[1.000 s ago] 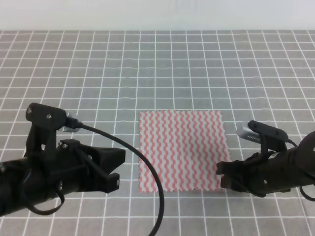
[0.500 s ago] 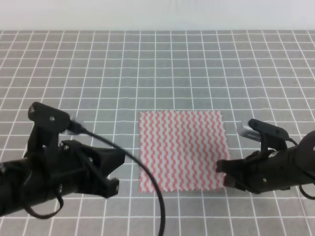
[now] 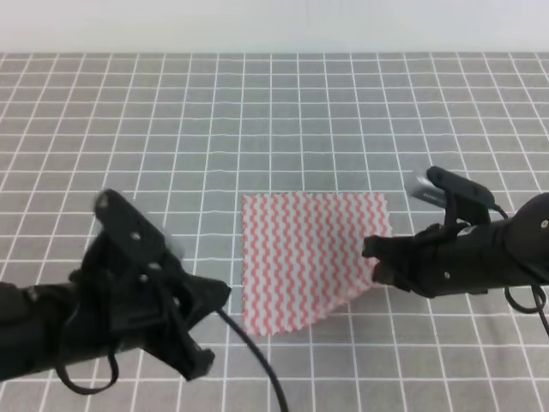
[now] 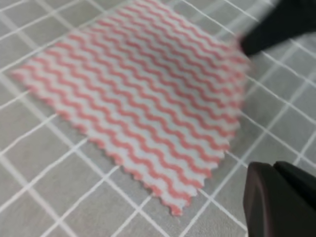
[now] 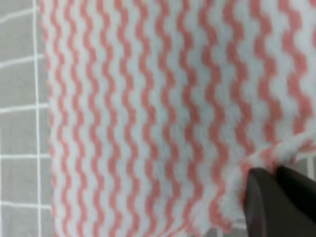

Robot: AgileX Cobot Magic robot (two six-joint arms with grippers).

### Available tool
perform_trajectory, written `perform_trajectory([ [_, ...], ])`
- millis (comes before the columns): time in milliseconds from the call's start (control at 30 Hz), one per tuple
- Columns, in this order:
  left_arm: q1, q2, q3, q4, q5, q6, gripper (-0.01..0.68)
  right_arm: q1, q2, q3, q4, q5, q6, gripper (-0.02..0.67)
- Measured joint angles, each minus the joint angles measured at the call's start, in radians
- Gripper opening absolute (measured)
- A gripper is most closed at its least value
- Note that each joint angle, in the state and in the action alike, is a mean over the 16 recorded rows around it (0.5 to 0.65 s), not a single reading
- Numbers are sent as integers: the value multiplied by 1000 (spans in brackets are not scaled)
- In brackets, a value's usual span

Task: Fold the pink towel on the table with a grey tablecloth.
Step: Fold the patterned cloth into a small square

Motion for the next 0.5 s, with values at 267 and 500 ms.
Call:
perform_trajectory([
  [267,-1,77,0,-121,46,269,0,0,33,-51,-4,-19,-11,-1],
  [500,-27,127,0,-208,34,459,0,0,65,-95,-8,-40,-27,-1],
])
